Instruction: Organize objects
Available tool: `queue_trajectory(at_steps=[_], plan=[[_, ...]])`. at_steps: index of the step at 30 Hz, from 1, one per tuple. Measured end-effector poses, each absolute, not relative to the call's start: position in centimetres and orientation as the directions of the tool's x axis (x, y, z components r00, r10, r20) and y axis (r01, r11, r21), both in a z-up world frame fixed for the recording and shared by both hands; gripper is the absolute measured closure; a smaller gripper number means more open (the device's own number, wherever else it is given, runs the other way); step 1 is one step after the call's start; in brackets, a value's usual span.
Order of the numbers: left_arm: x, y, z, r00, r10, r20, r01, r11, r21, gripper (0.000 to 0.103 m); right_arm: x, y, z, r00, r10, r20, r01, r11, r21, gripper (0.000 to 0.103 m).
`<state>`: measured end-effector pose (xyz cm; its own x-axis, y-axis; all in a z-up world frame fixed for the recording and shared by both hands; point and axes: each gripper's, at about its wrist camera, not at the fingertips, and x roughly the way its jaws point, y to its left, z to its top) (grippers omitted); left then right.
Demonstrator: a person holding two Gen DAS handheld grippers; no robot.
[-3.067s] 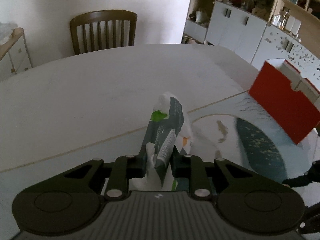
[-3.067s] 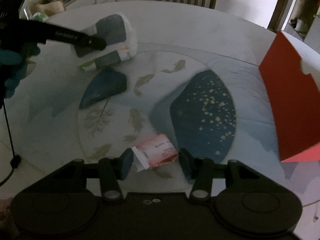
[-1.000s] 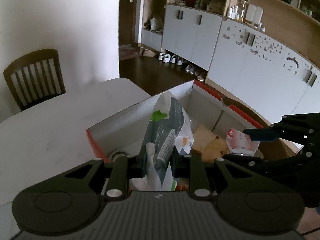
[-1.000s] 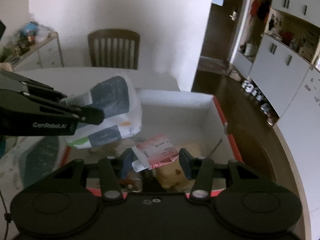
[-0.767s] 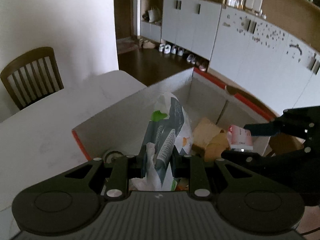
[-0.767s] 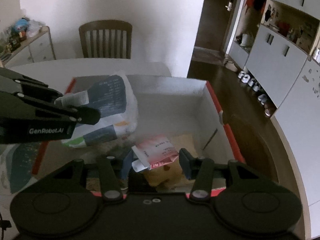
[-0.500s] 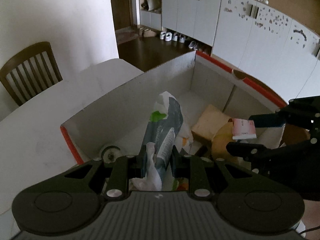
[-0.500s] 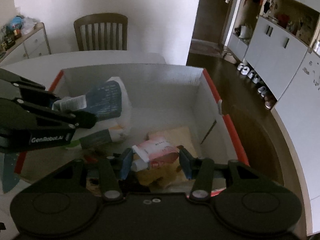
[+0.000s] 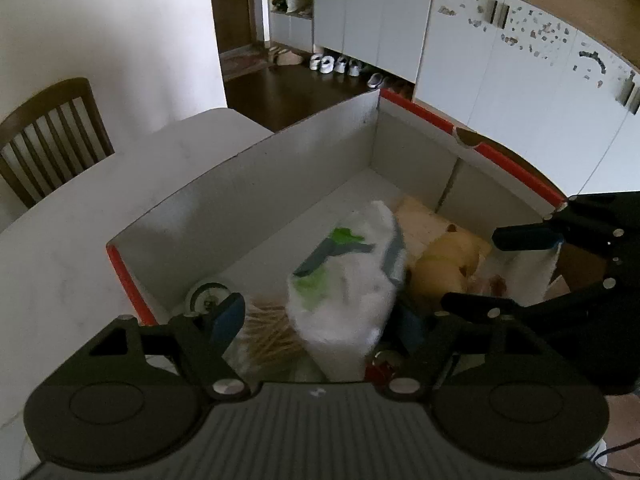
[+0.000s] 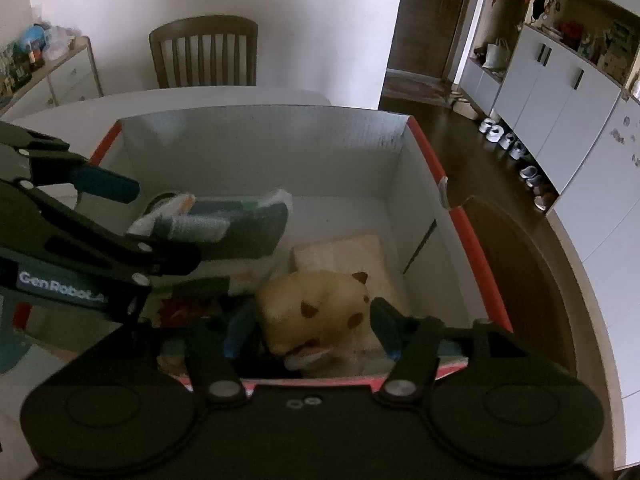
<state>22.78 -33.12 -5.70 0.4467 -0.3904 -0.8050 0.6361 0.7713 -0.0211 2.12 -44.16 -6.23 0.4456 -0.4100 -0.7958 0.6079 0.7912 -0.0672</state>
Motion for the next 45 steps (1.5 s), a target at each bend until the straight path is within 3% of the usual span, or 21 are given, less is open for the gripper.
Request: queue_trajectory(at_steps=[36,45], plan=[[13.4,-21.0,3.3,0.576,-0.583,-0.573,0.627,0.765,-0.148,0.025,-2.7,-34.7,2.9,0.598,-0.482,-0.641,0.654,0.755,0.042,0.038],[11.4,-18.9,3.5,0.582,-0.581,-0.568,0.619,0.77,-0.154,0.023,-4.0,-31.7,3.5,0.63,-0.497,-0.597,0.652,0.756,0.059,0.026]])
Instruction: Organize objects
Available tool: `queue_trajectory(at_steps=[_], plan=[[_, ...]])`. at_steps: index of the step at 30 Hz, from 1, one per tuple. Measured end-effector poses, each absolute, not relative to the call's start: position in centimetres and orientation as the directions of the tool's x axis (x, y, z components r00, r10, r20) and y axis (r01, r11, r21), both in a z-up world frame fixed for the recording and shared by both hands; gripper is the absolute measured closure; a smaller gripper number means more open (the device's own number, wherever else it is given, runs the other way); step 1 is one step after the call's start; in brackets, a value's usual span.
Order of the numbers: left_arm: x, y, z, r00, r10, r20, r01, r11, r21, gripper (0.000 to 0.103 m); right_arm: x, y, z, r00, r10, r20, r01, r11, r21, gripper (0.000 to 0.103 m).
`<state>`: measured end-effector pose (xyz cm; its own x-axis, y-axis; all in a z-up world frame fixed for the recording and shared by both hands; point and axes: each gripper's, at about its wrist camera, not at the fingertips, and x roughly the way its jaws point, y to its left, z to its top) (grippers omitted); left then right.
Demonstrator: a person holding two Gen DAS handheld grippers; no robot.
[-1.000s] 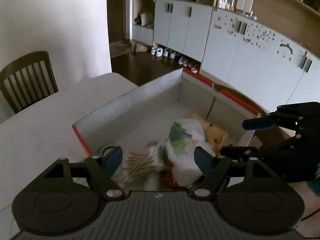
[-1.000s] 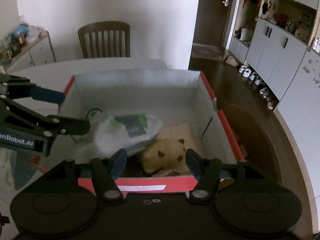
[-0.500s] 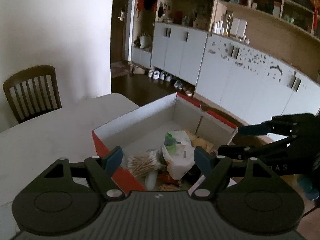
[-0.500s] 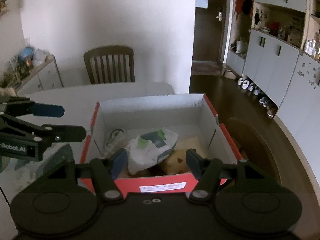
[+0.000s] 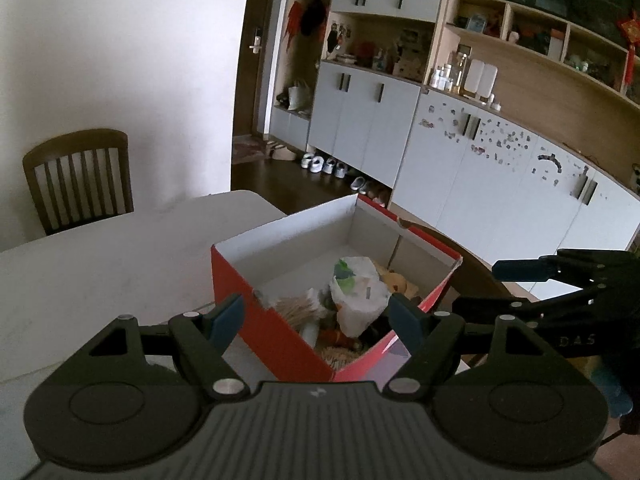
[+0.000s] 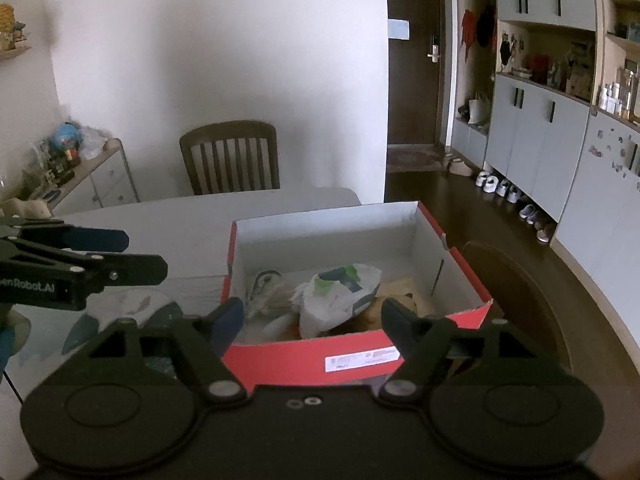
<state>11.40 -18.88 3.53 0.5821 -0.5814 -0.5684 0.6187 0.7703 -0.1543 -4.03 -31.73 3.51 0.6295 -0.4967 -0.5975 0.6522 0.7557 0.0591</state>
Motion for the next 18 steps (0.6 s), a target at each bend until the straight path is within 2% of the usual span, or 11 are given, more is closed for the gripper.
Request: queue_trajectory(at_steps=[1,4,5,6,18], plan=[[11.2,-18.7,3.5,0.583,-0.58,-0.568,0.619,0.771,-0.152,0.018,-4.1,-31.6,3.5,0.631,-0.498,-0.596,0.654,0.754,0.062,0.025],[10.9,-18.6,3.4,0.588,-0.582,-0.562,0.619,0.771,-0.151,0.015,-4.4,-31.0,3.6,0.638,-0.502,-0.583,0.659,0.749,0.076,0.023],[10.8,-18.5,3.4,0.588,-0.583,-0.561,0.619,0.77,-0.152,0.011,-4.5,-30.8,3.7,0.638,-0.511,-0.576,0.664,0.744,0.076,0.022],[10.7,-18.4,3.4,0.589,-0.584,-0.558,0.62,0.77,-0.152,0.0,-4.6,-30.5,3.7,0.639,-0.517,-0.57,0.667,0.742,0.075,0.022],[9.5,-17.8,3.6,0.599,-0.592,-0.539,0.634,0.762,-0.132,0.0,-5.0,-29.2,3.5,0.626,-0.522,-0.579,0.673,0.737,0.062,0.019]])
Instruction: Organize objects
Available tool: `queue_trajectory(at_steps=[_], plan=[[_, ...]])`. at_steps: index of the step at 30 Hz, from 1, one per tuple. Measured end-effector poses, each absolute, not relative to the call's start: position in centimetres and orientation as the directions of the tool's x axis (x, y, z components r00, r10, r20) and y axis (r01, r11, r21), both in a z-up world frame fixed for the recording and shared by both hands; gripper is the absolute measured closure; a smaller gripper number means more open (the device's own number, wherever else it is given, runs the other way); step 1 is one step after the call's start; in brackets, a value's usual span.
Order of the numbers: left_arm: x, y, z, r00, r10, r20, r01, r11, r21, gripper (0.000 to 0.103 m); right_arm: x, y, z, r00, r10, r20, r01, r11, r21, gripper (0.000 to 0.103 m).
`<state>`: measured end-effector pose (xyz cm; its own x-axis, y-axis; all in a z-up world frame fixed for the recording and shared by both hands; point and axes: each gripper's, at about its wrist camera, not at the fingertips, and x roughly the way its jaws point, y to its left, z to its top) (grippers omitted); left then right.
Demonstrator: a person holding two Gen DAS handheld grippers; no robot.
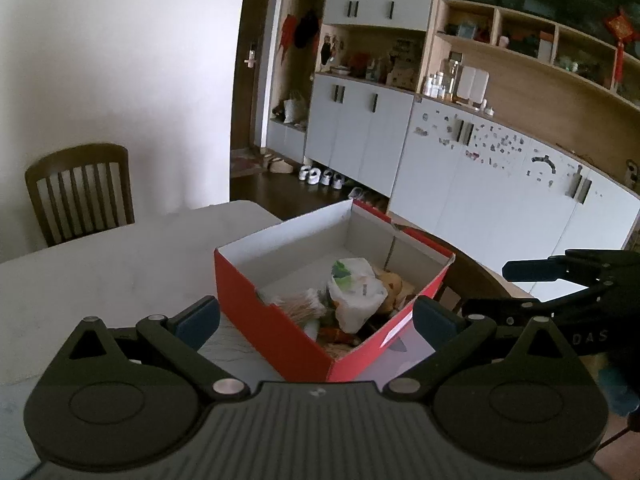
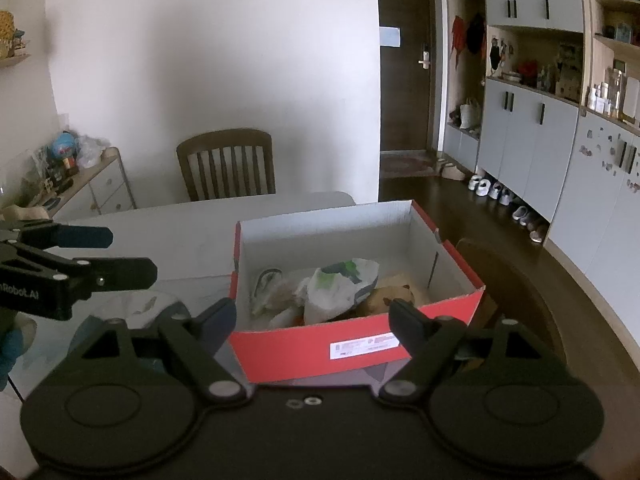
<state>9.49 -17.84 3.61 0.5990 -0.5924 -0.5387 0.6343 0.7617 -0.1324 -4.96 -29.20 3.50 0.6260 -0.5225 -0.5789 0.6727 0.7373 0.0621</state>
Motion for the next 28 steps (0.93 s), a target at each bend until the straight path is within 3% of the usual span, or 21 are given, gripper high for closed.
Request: queue_trajectory(at_steps=[10,28], plan=[[9.61,-17.87,3.12,0.578,-0.59,-0.564,0.622,0.766,-0.163,0.0,-5.36,-29.08,3.06,0.62,-0.518,-0.589,0.677,0.732,0.069,0.019],[8.85,-17.84,3.26,0.611,-0.566,-0.554,0.621,0.776,-0.108,0.0,-5.28,-28.84,2.67,0.618,-0.508,-0.6,0.677,0.732,0.078,0.019]])
